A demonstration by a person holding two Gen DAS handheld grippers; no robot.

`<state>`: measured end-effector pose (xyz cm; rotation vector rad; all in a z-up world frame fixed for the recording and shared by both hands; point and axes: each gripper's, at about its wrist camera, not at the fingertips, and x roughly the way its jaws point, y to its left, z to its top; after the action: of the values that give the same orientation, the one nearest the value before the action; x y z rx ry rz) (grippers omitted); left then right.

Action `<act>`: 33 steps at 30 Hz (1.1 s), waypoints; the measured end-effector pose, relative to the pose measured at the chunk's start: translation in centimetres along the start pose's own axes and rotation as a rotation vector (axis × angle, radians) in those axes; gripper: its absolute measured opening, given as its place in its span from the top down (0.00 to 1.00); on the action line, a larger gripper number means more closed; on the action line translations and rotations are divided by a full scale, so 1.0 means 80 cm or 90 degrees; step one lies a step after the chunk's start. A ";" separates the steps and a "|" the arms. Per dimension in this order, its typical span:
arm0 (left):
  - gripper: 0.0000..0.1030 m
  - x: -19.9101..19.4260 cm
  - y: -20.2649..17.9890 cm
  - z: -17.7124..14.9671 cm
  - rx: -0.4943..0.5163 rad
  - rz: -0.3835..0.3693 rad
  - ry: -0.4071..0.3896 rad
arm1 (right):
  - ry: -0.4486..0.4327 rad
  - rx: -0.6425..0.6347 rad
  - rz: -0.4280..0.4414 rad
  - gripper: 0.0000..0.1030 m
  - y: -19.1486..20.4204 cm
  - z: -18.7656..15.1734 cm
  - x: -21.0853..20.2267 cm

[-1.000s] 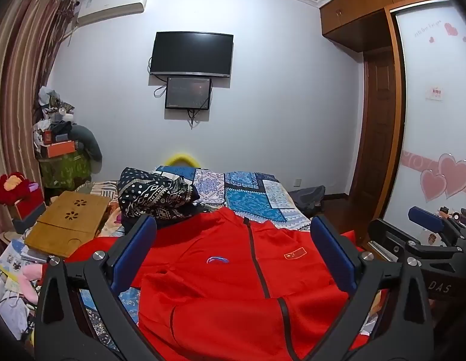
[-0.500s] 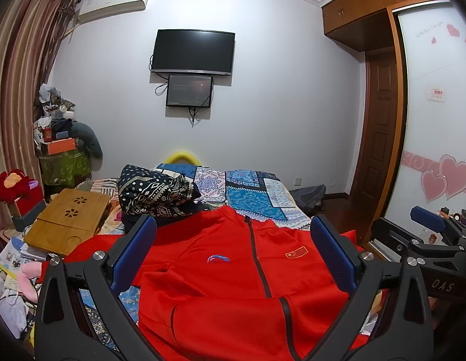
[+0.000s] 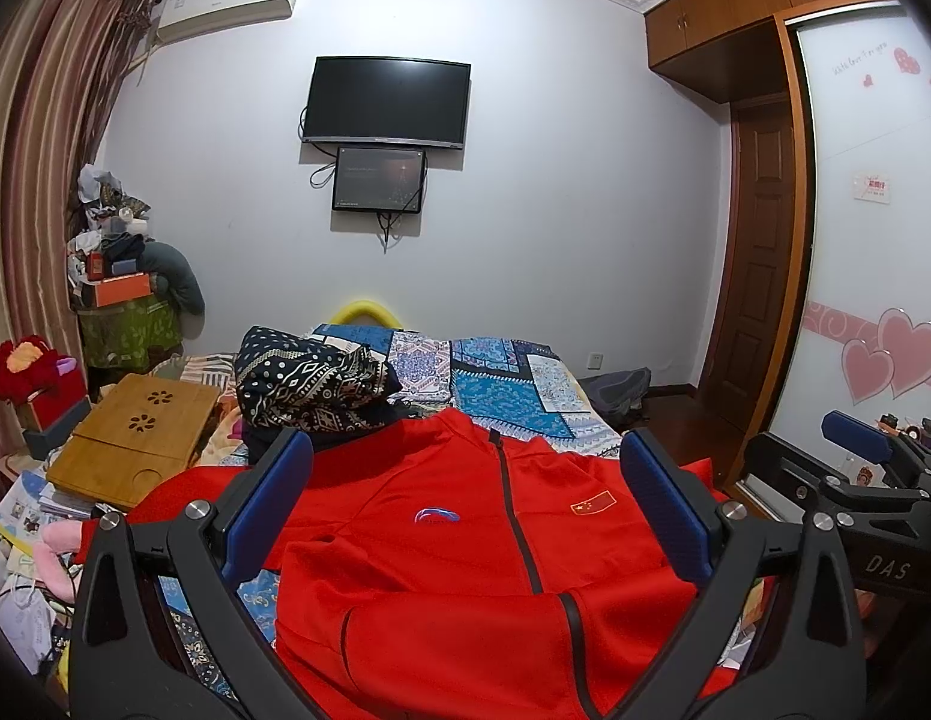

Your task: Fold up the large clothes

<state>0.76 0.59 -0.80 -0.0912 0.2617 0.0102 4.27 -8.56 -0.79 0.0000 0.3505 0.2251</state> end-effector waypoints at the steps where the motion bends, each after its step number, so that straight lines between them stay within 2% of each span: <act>1: 0.00 0.000 0.000 0.000 0.000 0.000 0.000 | 0.000 0.000 0.000 0.00 0.001 0.000 0.000; 33: 0.00 0.005 0.005 -0.006 -0.005 -0.003 0.005 | 0.003 -0.001 -0.001 0.00 -0.002 -0.001 0.002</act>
<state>1.00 0.93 -1.42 -0.0996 0.2695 0.0063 4.46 -8.67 -0.93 -0.0016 0.3552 0.2238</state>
